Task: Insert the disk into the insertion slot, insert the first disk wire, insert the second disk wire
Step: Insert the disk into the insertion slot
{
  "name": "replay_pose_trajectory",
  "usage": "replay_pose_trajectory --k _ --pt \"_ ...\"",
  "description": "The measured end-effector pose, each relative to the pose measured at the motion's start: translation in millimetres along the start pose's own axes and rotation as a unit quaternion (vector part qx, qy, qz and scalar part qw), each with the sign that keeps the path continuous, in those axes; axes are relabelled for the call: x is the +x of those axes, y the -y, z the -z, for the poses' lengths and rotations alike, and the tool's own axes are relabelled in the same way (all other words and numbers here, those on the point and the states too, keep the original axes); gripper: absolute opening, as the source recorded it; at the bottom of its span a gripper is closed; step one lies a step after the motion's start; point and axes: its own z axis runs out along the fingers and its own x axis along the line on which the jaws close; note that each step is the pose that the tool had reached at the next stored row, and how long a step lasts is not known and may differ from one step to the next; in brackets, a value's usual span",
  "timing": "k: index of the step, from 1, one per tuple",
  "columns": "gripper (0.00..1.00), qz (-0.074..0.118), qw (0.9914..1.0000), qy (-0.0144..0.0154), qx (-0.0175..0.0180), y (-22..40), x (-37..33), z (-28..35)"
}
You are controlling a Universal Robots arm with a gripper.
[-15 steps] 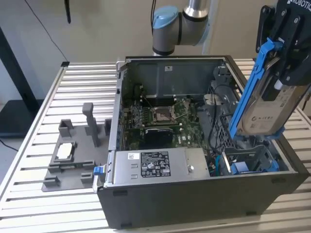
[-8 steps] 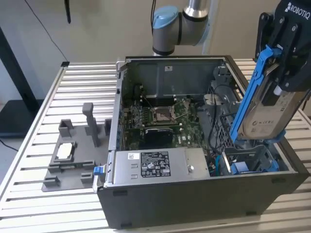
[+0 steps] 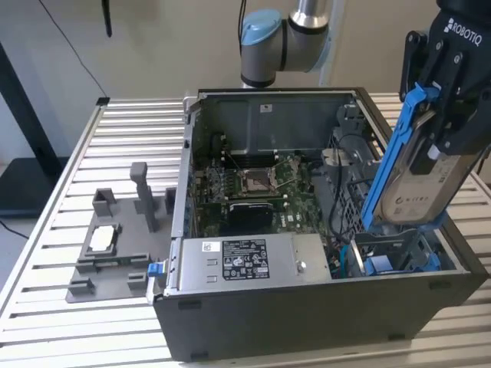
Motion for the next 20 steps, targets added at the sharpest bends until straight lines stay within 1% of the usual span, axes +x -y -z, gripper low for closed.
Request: replay_pose_trajectory --k 6,11,20 --pt "0.33 0.0 1.0 0.0 0.0 0.1 0.0 -0.4" --pt "0.33 0.0 1.0 0.0 0.0001 0.8 -0.2 -3.6" --pt "0.33 0.0 1.0 0.0003 0.0001 5.0 -0.5 -10.3"
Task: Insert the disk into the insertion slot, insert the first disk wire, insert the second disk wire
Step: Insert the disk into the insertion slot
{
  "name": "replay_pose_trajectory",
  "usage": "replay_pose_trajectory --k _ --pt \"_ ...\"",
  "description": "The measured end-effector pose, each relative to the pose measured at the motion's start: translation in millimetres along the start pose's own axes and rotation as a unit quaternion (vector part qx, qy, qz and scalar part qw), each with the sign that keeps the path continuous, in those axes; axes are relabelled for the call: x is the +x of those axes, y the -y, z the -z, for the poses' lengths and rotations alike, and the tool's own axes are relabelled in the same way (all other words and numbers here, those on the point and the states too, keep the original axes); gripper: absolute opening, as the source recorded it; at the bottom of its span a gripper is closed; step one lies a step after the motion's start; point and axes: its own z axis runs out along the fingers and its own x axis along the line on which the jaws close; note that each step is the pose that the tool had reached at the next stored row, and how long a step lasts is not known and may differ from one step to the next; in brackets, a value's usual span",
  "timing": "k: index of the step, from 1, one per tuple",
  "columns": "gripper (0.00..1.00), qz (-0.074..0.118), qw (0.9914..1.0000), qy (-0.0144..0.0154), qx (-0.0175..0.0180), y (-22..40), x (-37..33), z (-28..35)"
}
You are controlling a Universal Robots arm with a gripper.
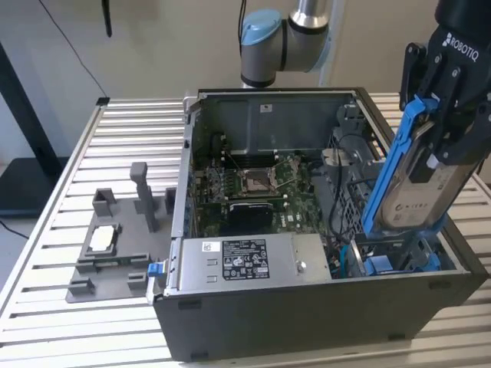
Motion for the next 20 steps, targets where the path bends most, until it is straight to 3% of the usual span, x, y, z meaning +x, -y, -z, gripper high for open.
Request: replay_pose_trajectory --k 20 --pt "0.33 0.003 1.0 0.0001 0.0001 6.2 -1.2 -27.0"
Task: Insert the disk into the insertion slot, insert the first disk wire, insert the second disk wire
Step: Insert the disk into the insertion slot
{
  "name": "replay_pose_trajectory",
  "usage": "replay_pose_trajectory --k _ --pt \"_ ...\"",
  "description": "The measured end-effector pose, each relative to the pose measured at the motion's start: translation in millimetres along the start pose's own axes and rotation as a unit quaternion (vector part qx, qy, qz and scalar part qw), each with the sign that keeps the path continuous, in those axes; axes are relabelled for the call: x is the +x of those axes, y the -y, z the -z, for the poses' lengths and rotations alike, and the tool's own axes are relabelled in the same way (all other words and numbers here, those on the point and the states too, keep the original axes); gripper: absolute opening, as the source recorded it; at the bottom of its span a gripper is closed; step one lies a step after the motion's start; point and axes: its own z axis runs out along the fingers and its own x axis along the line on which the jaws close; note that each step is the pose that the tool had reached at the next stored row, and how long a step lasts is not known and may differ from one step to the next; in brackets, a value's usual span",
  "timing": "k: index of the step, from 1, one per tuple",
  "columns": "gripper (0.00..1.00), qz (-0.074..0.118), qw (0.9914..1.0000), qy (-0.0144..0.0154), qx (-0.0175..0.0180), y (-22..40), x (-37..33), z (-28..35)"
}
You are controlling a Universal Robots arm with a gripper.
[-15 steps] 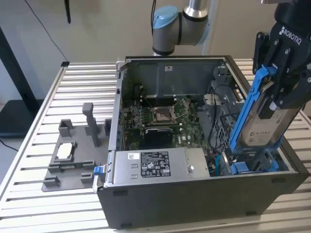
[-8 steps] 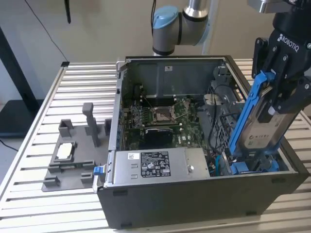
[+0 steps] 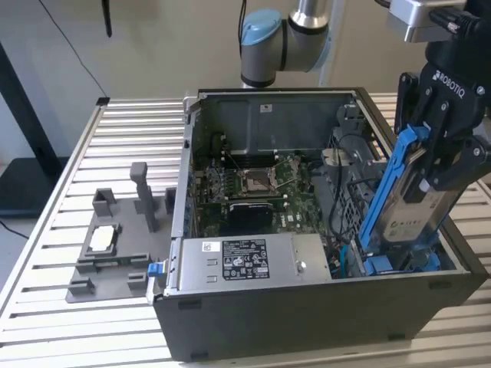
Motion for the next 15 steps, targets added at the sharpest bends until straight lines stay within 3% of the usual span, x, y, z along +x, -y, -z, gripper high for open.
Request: replay_pose_trajectory --k 9,12,15 --pt "0.33 0.001 1.0 0.0011 0.0001 0.7 -0.8 -11.2" --pt "0.33 0.001 0.99998 0.0065 0.0 0.7 -1.3 -13.9" --pt "0.33 0.001 0.99986 0.0164 -0.0001 0.7 -1.5 -16.3"
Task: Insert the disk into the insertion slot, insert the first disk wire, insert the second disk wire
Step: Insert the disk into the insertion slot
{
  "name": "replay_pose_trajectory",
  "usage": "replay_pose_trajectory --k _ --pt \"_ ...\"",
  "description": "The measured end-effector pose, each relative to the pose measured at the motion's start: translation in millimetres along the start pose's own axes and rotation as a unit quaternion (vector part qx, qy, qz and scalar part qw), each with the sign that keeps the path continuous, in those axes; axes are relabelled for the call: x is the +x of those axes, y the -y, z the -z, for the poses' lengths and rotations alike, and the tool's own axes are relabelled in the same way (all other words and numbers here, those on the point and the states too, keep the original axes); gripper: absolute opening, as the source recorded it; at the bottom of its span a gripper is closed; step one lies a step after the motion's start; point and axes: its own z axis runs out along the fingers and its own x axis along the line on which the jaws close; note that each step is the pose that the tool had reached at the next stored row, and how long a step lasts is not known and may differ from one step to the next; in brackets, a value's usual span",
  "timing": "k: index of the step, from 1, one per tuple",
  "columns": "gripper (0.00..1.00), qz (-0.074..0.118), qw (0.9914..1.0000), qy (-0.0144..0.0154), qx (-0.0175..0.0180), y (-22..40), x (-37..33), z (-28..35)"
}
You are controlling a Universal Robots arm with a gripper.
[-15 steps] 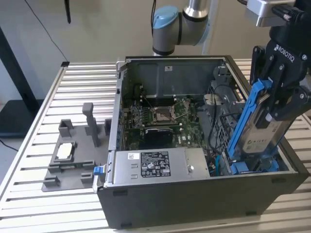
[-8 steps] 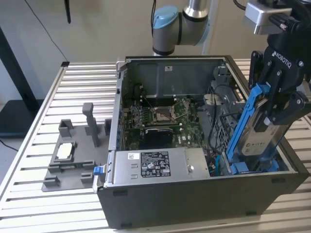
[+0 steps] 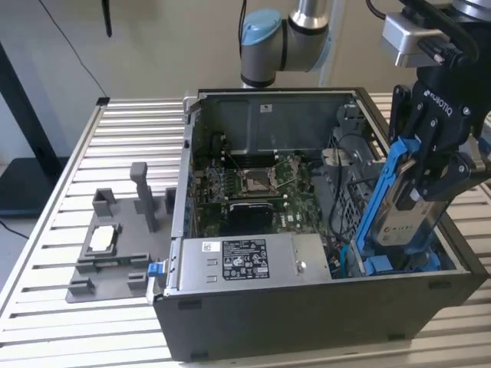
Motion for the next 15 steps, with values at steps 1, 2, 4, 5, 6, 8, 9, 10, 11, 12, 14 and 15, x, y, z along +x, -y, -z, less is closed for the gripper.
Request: replay_pose_trajectory --k 1,2,4,5,6,8,9,10,11,12,14,15 --pt "0.33 0.0 0.99999 0.0036 0.0 0.0 -0.2 -1.3" --pt "0.33 0.0 0.99998 0.006 0.0 0.1 -0.2 -2.8" --pt "0.33 0.0 0.99996 0.0088 -0.0001 0.1 -0.1 -5.1" --pt "0.33 0.0 0.99995 0.0101 -0.0001 0.1 -0.1 -6.5" --pt "0.33 0.0 0.99994 0.011 -0.0001 0.1 -0.1 -7.9" --pt "0.33 0.0 0.99993 0.0118 -0.0001 0.2 -0.2 -11.5" --pt "0.33 0.0 0.99993 0.0116 -0.0001 0.2 -0.1 -13.0" --pt "0.33 0.0 0.99993 0.0116 -0.0001 0.3 -0.1 -14.4" --pt "0.33 0.0 0.99993 0.0117 -0.0001 0.3 -0.1 -14.8" --pt "0.33 0.0 0.99993 0.0117 -0.0001 0.3 -0.1 -14.8" --pt "0.33 0.0 0.99993 0.0117 -0.0001 0.3 -0.1 -14.8" --pt "0.33 0.0 0.99993 0.0117 -0.0001 0.3 -0.1 -14.8"
